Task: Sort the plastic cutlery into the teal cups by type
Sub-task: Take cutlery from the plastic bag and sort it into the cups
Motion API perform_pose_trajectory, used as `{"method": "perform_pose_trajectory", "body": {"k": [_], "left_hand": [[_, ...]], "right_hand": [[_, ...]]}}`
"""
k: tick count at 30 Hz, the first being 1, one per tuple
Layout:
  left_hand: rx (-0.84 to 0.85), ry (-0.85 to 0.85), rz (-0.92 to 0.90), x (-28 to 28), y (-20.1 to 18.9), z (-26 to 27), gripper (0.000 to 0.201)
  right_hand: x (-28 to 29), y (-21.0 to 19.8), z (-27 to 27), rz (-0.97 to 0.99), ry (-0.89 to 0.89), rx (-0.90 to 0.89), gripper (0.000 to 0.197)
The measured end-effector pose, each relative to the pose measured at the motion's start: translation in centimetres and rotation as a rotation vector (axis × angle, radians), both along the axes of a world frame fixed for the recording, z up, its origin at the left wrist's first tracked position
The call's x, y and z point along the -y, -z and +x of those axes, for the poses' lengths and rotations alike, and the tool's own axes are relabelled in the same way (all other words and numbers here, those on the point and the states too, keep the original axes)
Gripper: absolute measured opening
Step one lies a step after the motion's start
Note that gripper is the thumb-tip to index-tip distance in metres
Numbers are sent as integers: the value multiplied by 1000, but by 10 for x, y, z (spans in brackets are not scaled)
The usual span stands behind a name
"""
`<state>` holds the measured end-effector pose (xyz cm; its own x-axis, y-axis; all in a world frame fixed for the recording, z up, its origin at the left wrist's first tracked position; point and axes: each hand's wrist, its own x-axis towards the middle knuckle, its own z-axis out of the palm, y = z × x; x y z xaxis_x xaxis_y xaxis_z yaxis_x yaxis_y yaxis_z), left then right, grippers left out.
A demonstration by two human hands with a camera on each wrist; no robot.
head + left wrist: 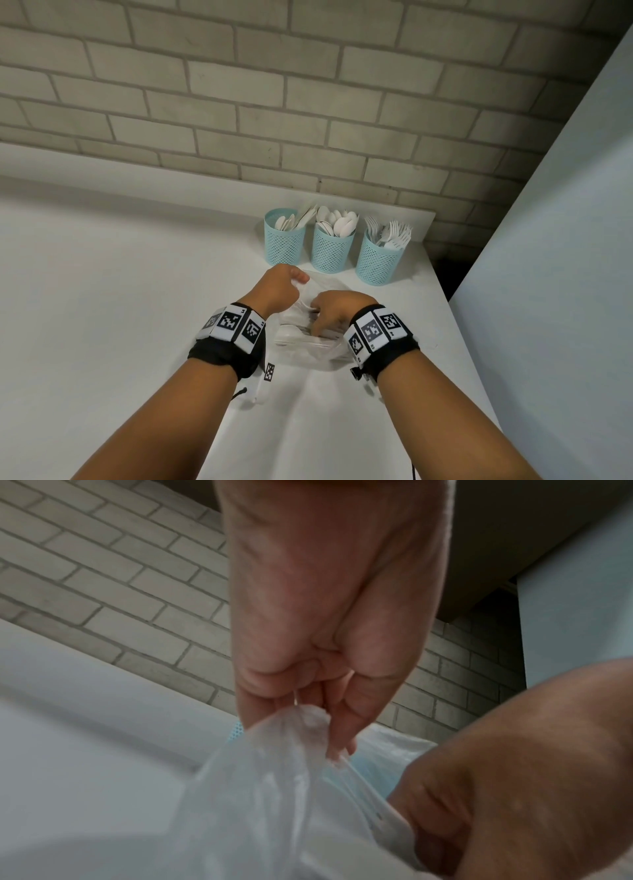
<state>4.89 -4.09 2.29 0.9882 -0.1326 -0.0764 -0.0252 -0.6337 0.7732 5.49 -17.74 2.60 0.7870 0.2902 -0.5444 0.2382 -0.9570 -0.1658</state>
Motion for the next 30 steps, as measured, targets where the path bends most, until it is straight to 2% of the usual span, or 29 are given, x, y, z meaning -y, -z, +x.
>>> {"method": "perform_pose_trajectory", "body": {"k": [4,8,11,19,21,22,24,26,30], "left_hand": [[-13,-37,9,-1,-3,-1,42],[-43,-93,-21,-4,-5,0,42],[-68,-132,-71,-6,-6,-1,38],[-144,-212,-194,-13,-7,-2,31],[-158,-226,-193,-14,-6,-1,28],[-163,-219,-184,-15,-6,-1,28],[-160,-199,-159,-14,-10,-2,31],[-135,-167,-100,-13,-11,-2,37],[-55,-60,-81,-7,-19,-3,40]], "right_hand": [[4,-8,-1,17,-25,52,25],[7,-17,-3,21,-12,58,14],[10,-20,-3,38,9,72,21],[19,-27,-5,132,76,96,22],[22,-28,-4,169,93,106,15],[23,-29,-3,194,97,108,10],[27,-31,-1,254,142,94,24],[31,-34,1,323,182,92,27],[36,-43,2,433,220,134,15]]}}
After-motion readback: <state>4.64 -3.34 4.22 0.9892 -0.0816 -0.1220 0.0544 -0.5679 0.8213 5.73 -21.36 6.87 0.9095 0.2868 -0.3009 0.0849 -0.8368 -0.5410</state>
